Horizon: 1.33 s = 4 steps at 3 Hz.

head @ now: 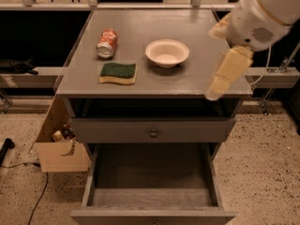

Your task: Place sponge into middle drawer

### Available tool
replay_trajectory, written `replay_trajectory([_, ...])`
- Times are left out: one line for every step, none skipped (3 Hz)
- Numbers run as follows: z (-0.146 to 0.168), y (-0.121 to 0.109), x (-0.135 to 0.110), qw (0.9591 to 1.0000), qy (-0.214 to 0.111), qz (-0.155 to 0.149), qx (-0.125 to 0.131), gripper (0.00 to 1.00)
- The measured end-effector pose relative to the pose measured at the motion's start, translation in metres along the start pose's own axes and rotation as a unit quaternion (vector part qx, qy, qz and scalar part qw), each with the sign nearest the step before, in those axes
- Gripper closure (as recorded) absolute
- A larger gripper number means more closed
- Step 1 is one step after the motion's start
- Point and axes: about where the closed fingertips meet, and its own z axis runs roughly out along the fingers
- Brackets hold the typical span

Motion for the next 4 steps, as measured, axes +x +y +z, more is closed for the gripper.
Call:
replay_trajectory([0.029,-0.011,-0.046,0.9987,-0.043,-0.012,-0.025,0.00])
replay_trajectory([0.053,-0.019,-0.089,0.9958,-0.082,-0.003,-0.042,0.00])
replay_trajectory([0.053,-0.019,-0.089,0.9957,-0.082,-0.003,-0.042,0.00])
replay_trajectory([0.064,-0.031,-0.100,0.9945,-0.096,-0.003,-0.041,0.00])
